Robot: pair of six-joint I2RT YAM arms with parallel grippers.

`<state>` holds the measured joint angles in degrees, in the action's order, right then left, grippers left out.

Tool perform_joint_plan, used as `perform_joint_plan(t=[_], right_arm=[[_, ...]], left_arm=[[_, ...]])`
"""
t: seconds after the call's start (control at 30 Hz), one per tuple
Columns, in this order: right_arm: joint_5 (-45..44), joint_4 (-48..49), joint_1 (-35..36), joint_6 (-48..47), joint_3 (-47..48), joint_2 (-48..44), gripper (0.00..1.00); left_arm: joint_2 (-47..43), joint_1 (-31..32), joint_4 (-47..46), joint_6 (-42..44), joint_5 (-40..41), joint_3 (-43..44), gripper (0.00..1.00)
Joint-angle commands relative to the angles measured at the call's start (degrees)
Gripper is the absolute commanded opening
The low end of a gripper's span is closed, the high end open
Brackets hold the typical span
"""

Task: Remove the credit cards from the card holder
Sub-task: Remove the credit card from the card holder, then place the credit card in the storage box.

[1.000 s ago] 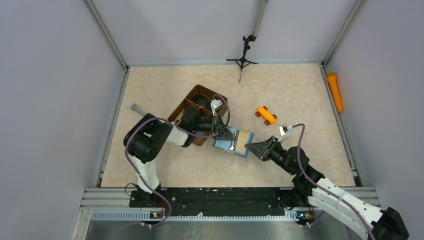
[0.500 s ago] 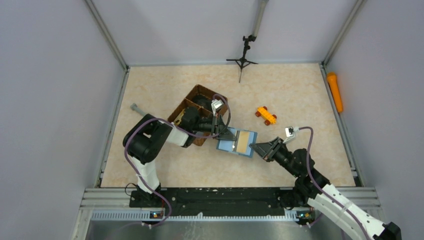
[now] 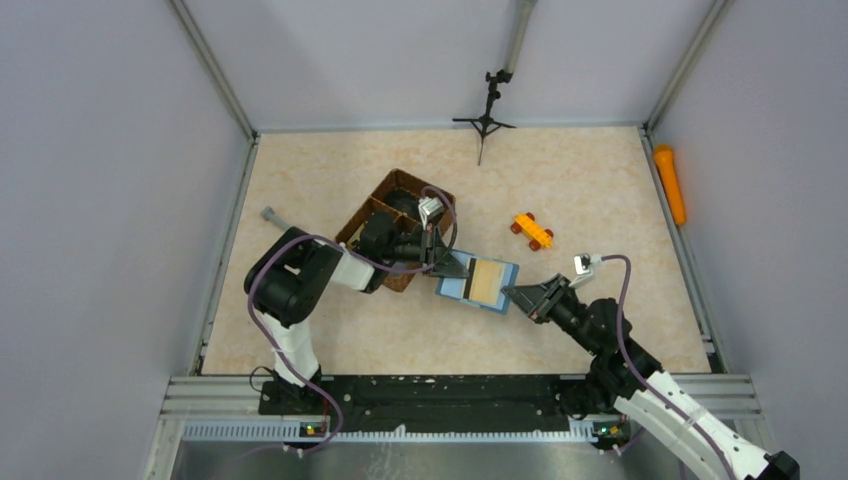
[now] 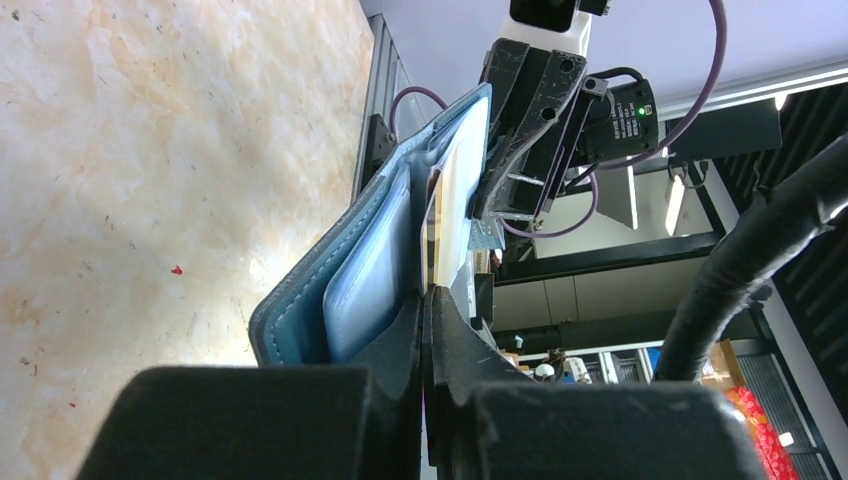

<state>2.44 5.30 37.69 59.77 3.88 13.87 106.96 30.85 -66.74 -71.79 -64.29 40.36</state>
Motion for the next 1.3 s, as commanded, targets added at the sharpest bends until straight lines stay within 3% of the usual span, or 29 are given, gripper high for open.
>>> perform_joint_plan(t=[0.0,0.13,0.4,0.53,0.63,0.73,0.8,1.1,1.27], right_arm=[[-0.35,1.34,-0.6,-0.18,2.64,-1.05,0.0],[-3.24,-4.21,-0.67,-1.14,4.15,-3.17,0.0],[-9.22,-19.19,-0.69,-8.6,10.38,-6.96,0.0],[-12.67,-25.38,-0.73,-11.73,12.75,-7.01,0.0],[-12.04,-25.74,-0.69,-12.31,13.24,-6.63,0.0],[-11.73,-25.83,-0.76,-12.73,13.54,-6.18,0.0],[-11.02,-25.57,-0.7,-13.57,13.84,-5.73,0.0],[-7.64,-24.77,-0.68,-16.75,15.64,-2.82,0.0],[-6.03,-23.83,-0.69,-18.26,17.13,-1.15,0.0]], left_arm=[[-2.76,-0.39,-1.83,1.13,-0.43,-0.36,0.0],[-3.66,-1.39,-0.53,2.09,-0.53,-0.79,0.0],[-6.39,-2.04,13.66,11.68,0.41,0.43,0.0],[-8.05,-2.49,23.71,19.05,1.86,1.83,0.0],[-10.95,-3.07,38.84,28.58,5.27,4.82,0.0],[-16.16,-3.24,63.32,41.58,16.44,11.69,0.0],[-18.54,-3.25,74.51,45.93,23.02,14.95,0.0],[-24.52,-3.44,98.74,52.49,39.77,27.48,0.0],[-25.29,-3.34,114.86,56.23,61.96,40.22,0.0]])
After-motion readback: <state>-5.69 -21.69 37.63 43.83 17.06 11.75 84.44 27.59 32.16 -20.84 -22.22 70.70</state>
